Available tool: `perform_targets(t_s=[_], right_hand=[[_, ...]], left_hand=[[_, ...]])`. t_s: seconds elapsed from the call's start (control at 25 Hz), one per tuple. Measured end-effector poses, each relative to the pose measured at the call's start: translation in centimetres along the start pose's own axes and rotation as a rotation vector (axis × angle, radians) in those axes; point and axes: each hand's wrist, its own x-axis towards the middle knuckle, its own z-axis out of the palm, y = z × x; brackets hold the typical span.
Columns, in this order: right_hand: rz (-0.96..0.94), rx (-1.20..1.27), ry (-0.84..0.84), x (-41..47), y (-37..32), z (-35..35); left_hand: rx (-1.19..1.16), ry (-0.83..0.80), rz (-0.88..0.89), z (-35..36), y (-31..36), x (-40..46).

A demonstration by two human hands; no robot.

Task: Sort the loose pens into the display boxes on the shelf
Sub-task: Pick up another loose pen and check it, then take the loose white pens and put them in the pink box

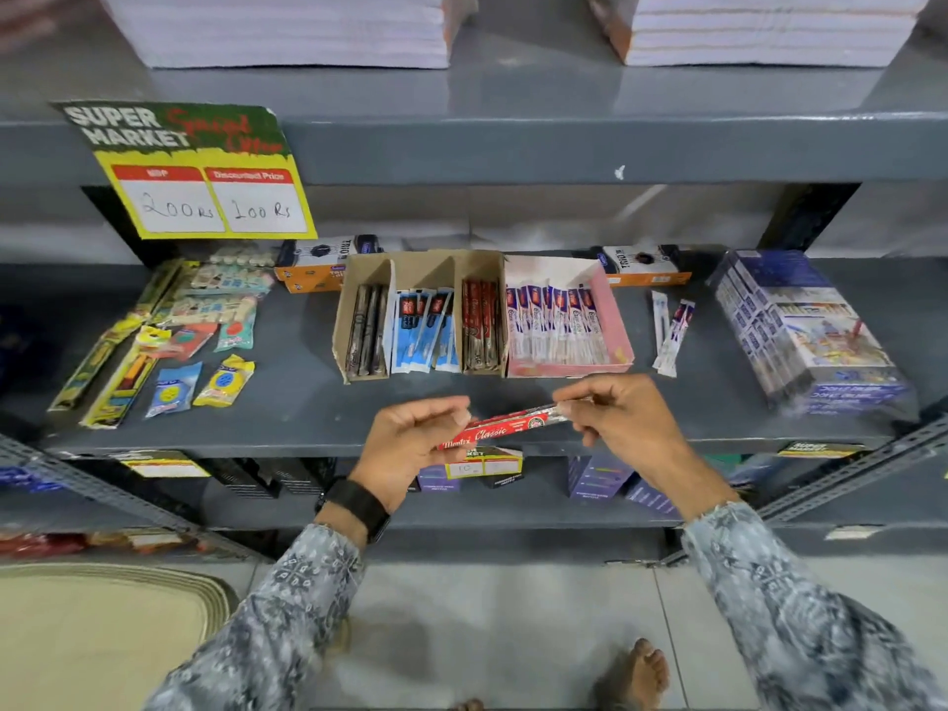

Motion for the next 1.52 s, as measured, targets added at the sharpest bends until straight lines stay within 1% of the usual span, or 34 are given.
perform_targets(t_s=[0.08,0.2,0.24,0.28,0.32,0.36,0.4,0.44,0.48,0.52,0.56,0.64,0.72,0.84,0.88,0.92,0.96,1.0,1.04,1.12,1.16,1.2,1.24,1.28,1.32,1.4,1.44,1.52], right_hand=[[0.068,-0.015,0.001,-0.2,0.3,-0.1],[0.267,-0.171,-0.146,-0.9,1.1,0.1],[0.316,-0.2,-0.169,-1.2,1.4,0.5],[0.347,-0.183,-0.137,-1.4,1.8,1.0],[0.372,-0.115,-0.059,-1.6,2.1,1.6],[0.398,-0.011,0.035,-1.7,2.4,2.3],[0.427,0.102,0.119,-1.7,2.6,3.1],[0.459,0.209,0.185,-1.5,2.6,4.0],[0.49,0.3,0.232,-1.2,2.7,5.0],[0.517,0.37,0.266,-0.8,2.6,6.1],[0.536,0.428,0.291,-0.2,2.3,7.2],[0.551,0.564,0.333,1.0,1.2,9.1],[0.572,0.759,0.355,2.6,-0.2,10.5],[0.548,1.065,0.32,4.5,-1.3,11.5],[0.542,1.086,0.305,4.4,-1.2,11.4],[0.539,1.036,0.293,3.9,-0.9,11.0],[0.528,0.934,0.298,3.2,-0.4,10.4],[0.479,0.795,0.338,2.3,0.6,9.3],[0.395,0.629,0.427,1.6,1.6,7.8],[0.217,0.262,0.685,1.2,2.9,3.8],[0.18,0.086,0.804,1.8,3.3,1.6],[0.19,-0.07,0.886,2.7,3.6,-0.8],[0.229,-0.191,0.925,3.9,3.8,-3.0],[0.289,-0.274,0.921,5.1,4.1,-4.8],[0.364,-0.347,0.878,6.1,4.3,-6.1],[0.481,-0.515,0.74,7.7,5.0,-7.6],[0.496,-0.569,0.683,8.2,5.3,-7.8],[0.493,-0.559,0.66,8.8,5.6,-8.0]], left_hand=[[0.02,0.013,0.005,-0.2,-0.3,0.1],[0.078,0.054,0.076,-0.3,-0.1,0.9],[0.072,0.081,0.116,-0.2,0.0,1.2],[0.089,0.121,0.164,0.0,0.0,1.6],[0.168,0.19,0.228,0.0,-0.2,1.9],[0.335,0.275,0.296,-0.2,-0.7,2.3],[0.565,0.325,0.348,-0.6,-1.5,2.6],[0.822,0.312,0.371,-1.0,-2.4,2.7],[1.064,0.255,0.378,-1.3,-3.6,2.7],[1.247,0.196,0.391,-1.6,-4.7,2.8],[1.344,0.174,0.415,-1.7,-5.7,2.9],[1.355,0.212,0.449,-1.7,-6.3,3.0],[1.346,0.217,0.473,-1.8,-6.1,3.1],[1.368,0.193,0.473,-2.2,-5.9,3.1],[1.364,0.191,0.468,-2.2,-5.9,3.0],[1.356,0.189,0.464,-2.2,-5.9,3.0],[1.351,0.186,0.459,-2.1,-5.9,2.9],[1.35,0.183,0.456,-2.0,-5.9,2.9],[1.35,0.182,0.455,-2.0,-5.9,2.9],[1.346,0.189,0.449,-2.1,-6.1,3.1],[1.353,0.193,0.439,-2.0,-6.1,3.2],[1.367,0.199,0.43,-1.9,-6.1,3.2],[1.377,0.206,0.427,-1.9,-6.1,3.1],[1.378,0.21,0.433,-1.8,-6.1,3.1],[1.378,0.214,0.439,-1.7,-6.1,3.1],[1.389,0.219,0.433,-1.7,-6.1,3.1],[1.394,0.22,0.429,-1.7,-6.2,3.1],[1.399,0.224,0.429,-1.7,-6.3,3.2]])
